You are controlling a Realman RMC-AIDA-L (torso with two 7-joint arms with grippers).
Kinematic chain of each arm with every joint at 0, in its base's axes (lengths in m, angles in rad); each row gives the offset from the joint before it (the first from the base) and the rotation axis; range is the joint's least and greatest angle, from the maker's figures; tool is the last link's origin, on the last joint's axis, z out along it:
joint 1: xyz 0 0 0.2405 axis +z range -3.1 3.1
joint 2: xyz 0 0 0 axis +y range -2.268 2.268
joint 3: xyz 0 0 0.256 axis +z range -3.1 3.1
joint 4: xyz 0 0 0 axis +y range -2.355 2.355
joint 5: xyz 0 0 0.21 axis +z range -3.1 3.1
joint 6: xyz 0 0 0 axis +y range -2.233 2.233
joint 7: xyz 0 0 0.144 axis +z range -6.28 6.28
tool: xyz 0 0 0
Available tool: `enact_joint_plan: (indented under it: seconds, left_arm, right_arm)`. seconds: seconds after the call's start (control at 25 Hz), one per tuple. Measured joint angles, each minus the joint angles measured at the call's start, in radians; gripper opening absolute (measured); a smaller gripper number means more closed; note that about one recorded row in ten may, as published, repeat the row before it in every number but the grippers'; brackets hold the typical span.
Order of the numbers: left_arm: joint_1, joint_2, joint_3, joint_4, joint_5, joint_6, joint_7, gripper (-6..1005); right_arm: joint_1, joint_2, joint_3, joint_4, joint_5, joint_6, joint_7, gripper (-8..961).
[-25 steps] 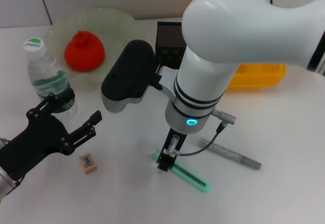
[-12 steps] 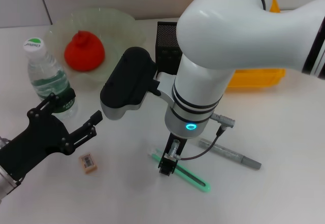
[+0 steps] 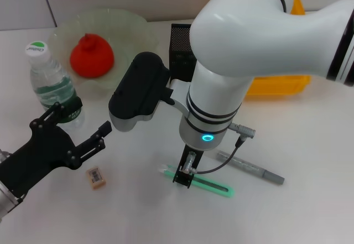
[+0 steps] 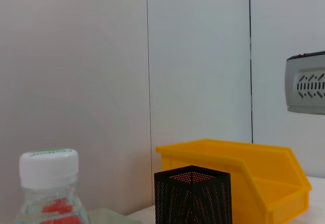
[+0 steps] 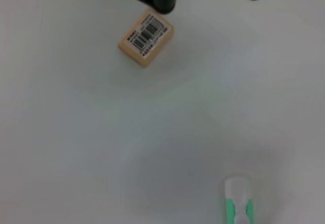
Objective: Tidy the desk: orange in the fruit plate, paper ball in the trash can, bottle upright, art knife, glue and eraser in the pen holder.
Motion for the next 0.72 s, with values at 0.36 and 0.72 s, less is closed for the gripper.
enact_joint_plan:
  seconds: [0.36, 0.72]
  left_arm:
    - [0.0, 0.0, 0.0, 0.003, 0.0, 0.0, 0.0, 803]
    - [0.0, 0.0, 0.0, 0.005, -0.002, 0.002, -0.001, 803]
  right_arm:
    - [-0.017, 0.0, 0.067, -0.014, 0.0, -0.013, -0.01, 153]
    - [-0.089, -0.009, 0.265, -0.096, -0.01, -0.132, -0.082, 155]
